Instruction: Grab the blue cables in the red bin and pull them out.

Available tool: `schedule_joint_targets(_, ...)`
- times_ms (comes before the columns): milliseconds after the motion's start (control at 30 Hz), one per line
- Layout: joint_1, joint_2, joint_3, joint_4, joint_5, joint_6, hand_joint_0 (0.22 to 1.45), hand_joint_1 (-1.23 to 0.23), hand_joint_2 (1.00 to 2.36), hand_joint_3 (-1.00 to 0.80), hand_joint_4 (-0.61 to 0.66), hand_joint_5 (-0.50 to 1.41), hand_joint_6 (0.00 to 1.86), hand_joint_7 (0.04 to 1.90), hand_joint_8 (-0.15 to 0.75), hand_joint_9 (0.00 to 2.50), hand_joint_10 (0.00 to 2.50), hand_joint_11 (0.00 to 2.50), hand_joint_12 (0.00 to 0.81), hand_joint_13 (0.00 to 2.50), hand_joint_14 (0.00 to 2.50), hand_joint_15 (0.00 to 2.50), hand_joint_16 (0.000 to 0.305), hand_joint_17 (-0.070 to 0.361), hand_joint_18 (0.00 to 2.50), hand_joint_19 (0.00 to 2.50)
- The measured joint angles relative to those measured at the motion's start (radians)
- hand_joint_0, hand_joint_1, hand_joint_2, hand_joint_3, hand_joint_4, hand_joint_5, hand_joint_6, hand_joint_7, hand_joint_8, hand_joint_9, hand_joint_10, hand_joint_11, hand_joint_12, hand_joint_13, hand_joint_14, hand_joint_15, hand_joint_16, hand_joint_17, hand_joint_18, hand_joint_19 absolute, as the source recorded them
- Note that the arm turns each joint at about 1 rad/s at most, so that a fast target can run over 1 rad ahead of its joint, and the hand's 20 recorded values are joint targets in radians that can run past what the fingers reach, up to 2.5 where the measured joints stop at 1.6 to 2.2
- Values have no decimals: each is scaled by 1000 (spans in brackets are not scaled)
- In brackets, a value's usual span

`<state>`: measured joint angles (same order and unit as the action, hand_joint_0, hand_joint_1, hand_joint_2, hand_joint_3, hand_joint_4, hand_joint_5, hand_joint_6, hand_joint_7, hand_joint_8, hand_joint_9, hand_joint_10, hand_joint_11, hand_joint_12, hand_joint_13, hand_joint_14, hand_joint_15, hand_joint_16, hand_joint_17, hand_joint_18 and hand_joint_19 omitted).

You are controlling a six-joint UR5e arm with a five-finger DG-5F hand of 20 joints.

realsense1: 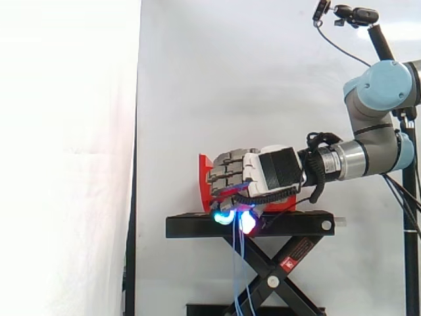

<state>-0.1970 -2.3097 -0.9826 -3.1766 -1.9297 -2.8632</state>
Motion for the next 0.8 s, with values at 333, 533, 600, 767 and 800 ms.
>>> schedule_joint_targets(333,0,0,-14,-4,0,5,844,-874,1000,-1000,179,796,240,647,298,796,20,719,360,616,22,647,44,99,504,749)
schedule_joint_targets(533,1,1,-24,-1,-1,8,846,-872,1000,-1000,173,812,242,651,300,801,20,723,358,618,22,646,44,99,505,749)
schedule_joint_targets(600,0,1,-24,-1,-1,9,849,-866,1000,-1000,168,820,270,646,299,810,20,728,358,619,22,642,44,99,509,750)
schedule_joint_targets(767,1,1,-23,0,-2,9,866,-849,1000,-1000,163,821,396,600,297,825,21,730,354,626,22,639,43,97,514,747)
schedule_joint_targets(800,1,1,-23,0,-2,9,878,-836,1000,-1000,159,818,458,571,295,833,20,726,352,628,22,642,43,96,521,747)
